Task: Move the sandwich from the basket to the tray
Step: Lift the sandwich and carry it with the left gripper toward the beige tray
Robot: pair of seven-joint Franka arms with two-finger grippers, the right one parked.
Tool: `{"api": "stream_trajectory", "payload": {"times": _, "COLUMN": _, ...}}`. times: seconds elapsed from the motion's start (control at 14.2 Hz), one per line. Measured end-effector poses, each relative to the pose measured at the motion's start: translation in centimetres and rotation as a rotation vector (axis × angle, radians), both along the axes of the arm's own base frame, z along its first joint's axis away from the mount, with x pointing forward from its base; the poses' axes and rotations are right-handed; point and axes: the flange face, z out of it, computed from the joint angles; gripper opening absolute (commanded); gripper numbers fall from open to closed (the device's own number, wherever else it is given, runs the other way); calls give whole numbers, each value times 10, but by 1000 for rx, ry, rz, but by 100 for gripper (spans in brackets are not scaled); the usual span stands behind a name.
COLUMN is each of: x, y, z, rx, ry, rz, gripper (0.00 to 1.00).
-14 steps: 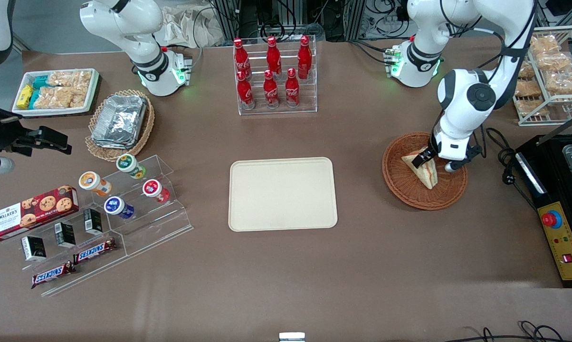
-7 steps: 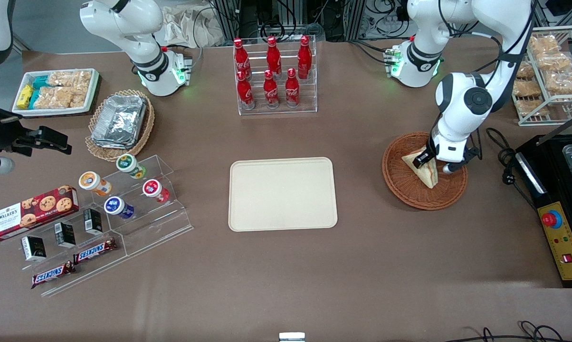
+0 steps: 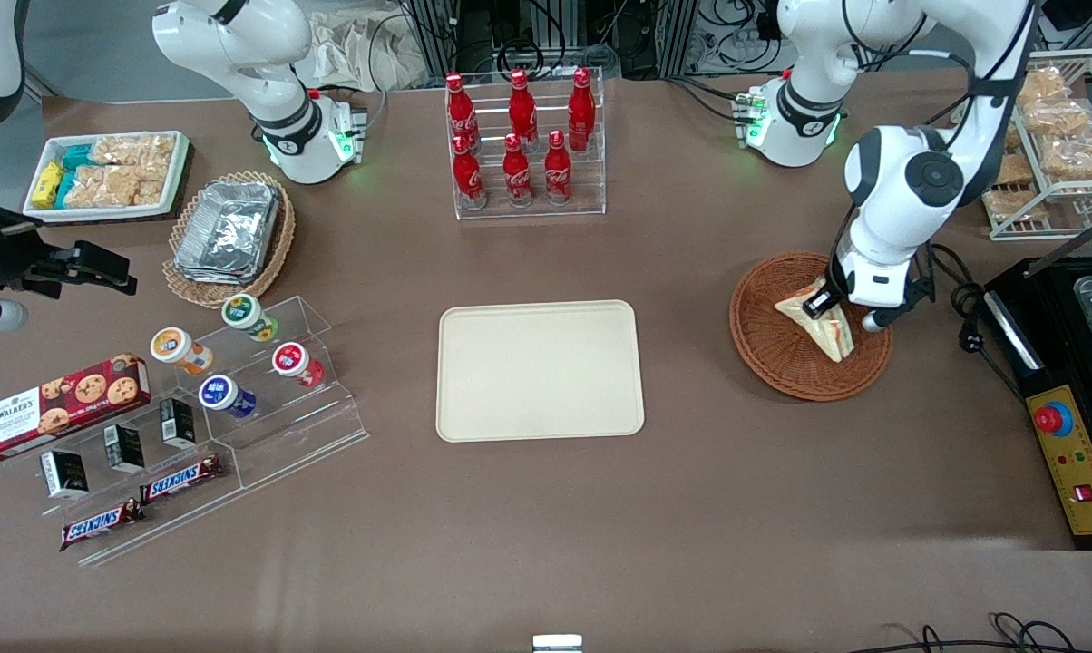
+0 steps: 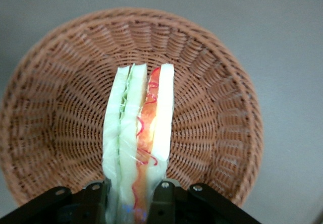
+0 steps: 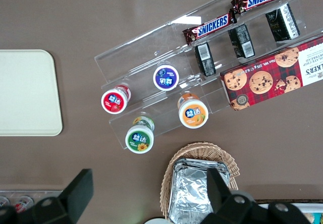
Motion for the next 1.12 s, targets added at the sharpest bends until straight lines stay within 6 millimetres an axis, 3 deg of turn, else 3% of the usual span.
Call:
{"api": "stream_trajectory", "payload": {"times": 0.21, "x": 11, "y": -8, "z": 60, "rx": 12, "ry": 19, "rz": -105, "gripper": 0}}
{"api": "stream_trajectory", "payload": {"times": 0.42, "x": 26, "y": -27, "z": 139, "rx": 27, "ry": 107, "rz": -263, "gripper": 0}}
{"api": "stream_trajectory", "payload": {"times": 0.56, "x": 30, "y": -54, "z": 191, "rx": 39, "ry": 178, "rz": -386, "gripper": 0}}
{"api": "stream_trajectory", "payload": {"times": 0.7, "x": 31, "y": -100, "z": 223, "rx": 53, "ry": 212, "rz": -482, "gripper": 0}}
{"api": "stream_trajectory", "payload": {"times": 0.84, "x": 31, "y": -148, "z": 232, "rx": 59, "ry": 217, "rz": -565, "gripper": 0}}
{"api": "stream_trajectory", "payload": {"times": 1.12, "x": 20, "y": -239, "z": 195, "rx": 45, "ry": 218, "rz": -563, "gripper": 0}}
